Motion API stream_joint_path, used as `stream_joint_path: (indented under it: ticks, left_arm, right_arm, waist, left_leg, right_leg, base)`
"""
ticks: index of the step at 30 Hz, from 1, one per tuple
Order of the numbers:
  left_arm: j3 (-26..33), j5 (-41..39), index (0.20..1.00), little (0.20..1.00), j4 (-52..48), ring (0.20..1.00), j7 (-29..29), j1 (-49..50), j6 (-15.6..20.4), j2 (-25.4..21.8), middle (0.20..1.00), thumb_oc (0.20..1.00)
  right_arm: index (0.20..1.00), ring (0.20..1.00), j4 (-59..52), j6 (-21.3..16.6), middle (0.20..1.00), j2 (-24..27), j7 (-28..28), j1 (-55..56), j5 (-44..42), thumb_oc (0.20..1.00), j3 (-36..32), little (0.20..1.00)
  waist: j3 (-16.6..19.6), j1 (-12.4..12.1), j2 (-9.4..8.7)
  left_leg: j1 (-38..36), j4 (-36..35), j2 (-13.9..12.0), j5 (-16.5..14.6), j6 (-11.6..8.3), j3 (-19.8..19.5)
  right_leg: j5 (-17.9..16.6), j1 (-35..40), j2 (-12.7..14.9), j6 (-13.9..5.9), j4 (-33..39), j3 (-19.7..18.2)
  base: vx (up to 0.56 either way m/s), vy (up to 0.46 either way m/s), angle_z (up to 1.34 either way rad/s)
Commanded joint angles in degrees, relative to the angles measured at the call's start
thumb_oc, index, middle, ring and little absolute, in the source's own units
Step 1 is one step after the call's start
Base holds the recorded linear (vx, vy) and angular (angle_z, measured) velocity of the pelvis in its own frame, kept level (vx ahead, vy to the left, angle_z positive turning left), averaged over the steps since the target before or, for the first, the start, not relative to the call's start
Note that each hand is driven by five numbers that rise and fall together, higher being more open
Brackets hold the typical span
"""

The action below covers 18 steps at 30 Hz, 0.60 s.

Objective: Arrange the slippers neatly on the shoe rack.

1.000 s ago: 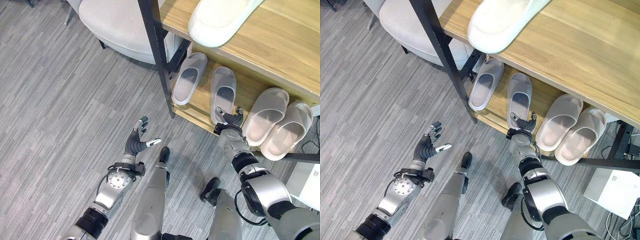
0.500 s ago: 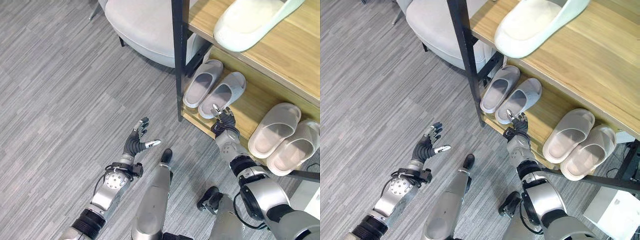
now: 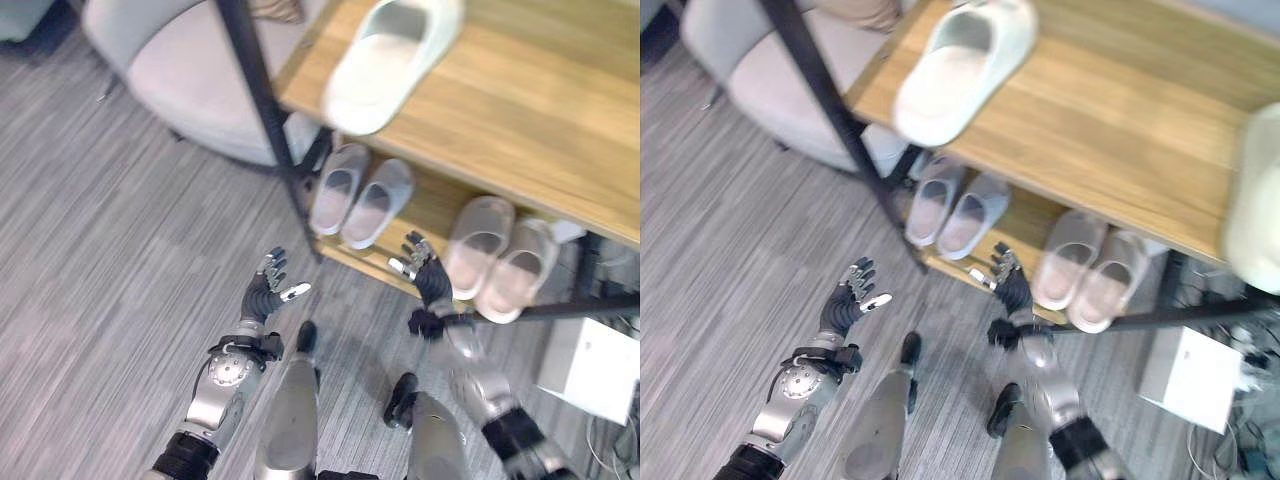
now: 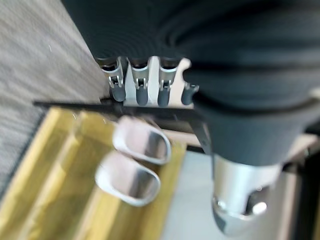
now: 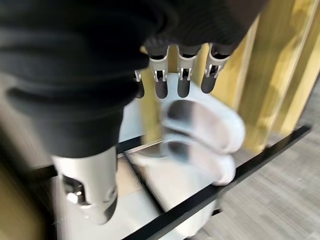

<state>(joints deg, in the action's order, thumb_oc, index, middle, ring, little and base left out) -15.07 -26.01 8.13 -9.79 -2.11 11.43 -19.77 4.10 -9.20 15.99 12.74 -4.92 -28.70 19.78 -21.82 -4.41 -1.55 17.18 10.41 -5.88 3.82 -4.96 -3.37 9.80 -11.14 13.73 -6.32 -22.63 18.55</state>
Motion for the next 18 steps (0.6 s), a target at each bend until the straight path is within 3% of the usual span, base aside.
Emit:
stream_joint_path:
  ticks: [1,2,4,9,13,16,18]
  left_arm:
    - [-0.67,0.34,1.0,1.0,-0.51,1.0,1.36,-1.43,1.77,-1.23,1.0,1.0]
    - [-0.14,2.72,1.0,1.0,2.12,1.0,2.16,-0.7,1.16,-1.03,1.0,1.0]
    - [-1.0,7.13,1.0,1.0,4.64,1.0,4.5,-0.16,0.17,-1.78,1.0,1.0]
    - [-4.43,14.09,1.0,1.0,6.83,1.0,10.09,1.03,-1.54,-3.68,1.0,1.0]
    - [-8.54,19.57,1.0,1.0,6.46,1.0,14.78,0.45,-2.11,-5.62,1.0,1.0]
    - [-12.95,23.69,1.0,1.0,2.66,1.0,17.52,-2.57,-1.5,-8.04,1.0,1.0]
    - [-19.23,22.42,1.0,1.0,-8.12,1.0,20.57,-9.57,0.62,-10.39,1.0,1.0]
  right_arm:
    - [1.0,1.0,3.42,-2.49,1.0,2.66,-5.52,-5.96,7.75,1.0,-2.2,1.0]
    - [1.0,1.0,0.79,-1.92,1.0,3.8,-8.95,1.68,9.88,1.0,-2.41,1.0]
    - [1.0,1.0,0.26,-1.07,1.0,4.52,-12.64,7.06,7.92,1.0,-2.73,1.0]
    - [1.0,1.0,1.98,0.91,1.0,5.62,-17.02,13.2,7.93,1.0,-3.25,1.0]
    - [1.0,1.0,5.14,2.21,1.0,6.37,-17.49,15.8,11.84,1.0,-5.05,1.0]
    - [1.0,1.0,6.5,2.2,1.0,6.8,-16.93,16.46,13.41,1.0,-6.24,1.0]
    - [1.0,1.0,8.52,1.41,1.0,7.0,-15.86,16.32,12.67,1.0,-7.06,1.0]
  waist:
    - [2.04,-1.05,-0.09]
    - [5.46,1.73,0.19]
    - [7.61,3.6,0.75]
    - [10.49,6.07,1.77]
    - [12.58,7.89,2.51]
    - [13.51,9.05,2.93]
    - [14.32,10.38,3.25]
  left_leg:
    - [-4.65,-0.2,-0.38,-7.0,0.19,0.08]
    - [-9.41,-5.53,-1.47,-5.07,0.02,2.64]
    - [-12.67,-9.12,-1.78,-4.02,-0.16,4.51]
    - [-17.06,-14.24,-1.6,-2.71,-0.44,8.18]
    - [-18.14,-15.41,-1.52,-2.95,-0.54,10.21]
    - [-18.12,-15.41,-1.4,-3.38,-0.58,10.82]
    - [-18.36,-15.41,-1.06,-3.9,-0.47,11.17]
  right_leg:
    - [-2.79,4.28,-0.08,-0.69,9.19,-2.23]
    - [-5.05,7.34,-1.24,-1.35,14.66,-3.02]
    - [-6.43,9.37,-1.97,-1.96,18.05,-3.69]
    - [-8.83,11.24,-2.74,-2.84,22.46,-5.32]
    - [-10.83,11.87,-3.0,-3.52,26.03,-6.67]
    - [-11.51,11.95,-2.97,-3.9,27.31,-7.11]
    - [-11.7,11.77,-2.77,-4.3,27.63,-7.64]
  base:
    - [0.21,-0.075,-0.66]
    - [0.18,-0.039,-0.7]
    - [0.13,-0.016,-0.58]
    - [0.05,0.007,-0.37]
    - [0.04,0.004,-0.24]
    - [0.03,0.0,-0.23]
    - [0.03,-0.001,-0.14]
